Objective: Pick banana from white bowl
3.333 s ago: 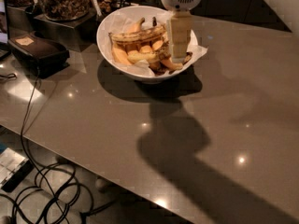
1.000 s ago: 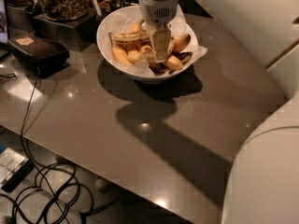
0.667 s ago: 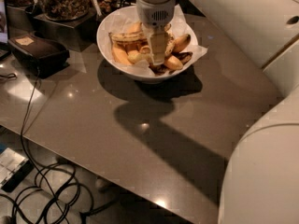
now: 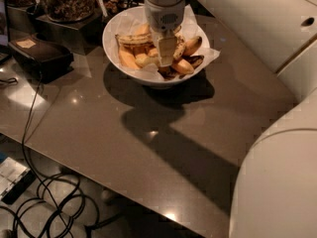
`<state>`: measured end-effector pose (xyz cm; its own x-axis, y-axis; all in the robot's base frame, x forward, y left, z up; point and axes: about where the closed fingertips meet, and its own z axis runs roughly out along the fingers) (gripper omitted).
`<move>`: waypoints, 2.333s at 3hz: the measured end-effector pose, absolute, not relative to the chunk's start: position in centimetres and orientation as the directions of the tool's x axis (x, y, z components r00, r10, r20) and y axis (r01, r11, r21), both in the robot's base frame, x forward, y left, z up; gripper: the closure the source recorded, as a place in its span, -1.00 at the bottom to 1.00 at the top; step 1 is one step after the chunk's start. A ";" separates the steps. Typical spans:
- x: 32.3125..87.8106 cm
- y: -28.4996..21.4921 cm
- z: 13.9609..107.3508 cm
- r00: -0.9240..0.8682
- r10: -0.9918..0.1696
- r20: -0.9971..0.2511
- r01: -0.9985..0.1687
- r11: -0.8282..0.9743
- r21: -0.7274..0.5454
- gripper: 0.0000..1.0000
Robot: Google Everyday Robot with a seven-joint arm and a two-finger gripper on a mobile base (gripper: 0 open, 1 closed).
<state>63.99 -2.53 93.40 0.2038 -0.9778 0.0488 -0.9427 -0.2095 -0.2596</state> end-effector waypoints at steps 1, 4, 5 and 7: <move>64.0 -2.6 93.4 0.203 -0.978 0.048 -0.943 -0.209 -0.259 0.12; 64.1 -3.0 92.4 0.208 -0.977 0.042 -0.948 -0.212 -0.236 0.08; 63.7 -2.8 91.7 0.213 -0.976 0.040 -0.951 -0.216 -0.220 0.06; 63.6 -3.0 91.1 0.200 -0.978 0.052 -0.954 -0.207 -0.215 0.39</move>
Offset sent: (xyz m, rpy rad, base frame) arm -0.0095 -0.0150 -0.0059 -0.0240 0.0600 -0.0085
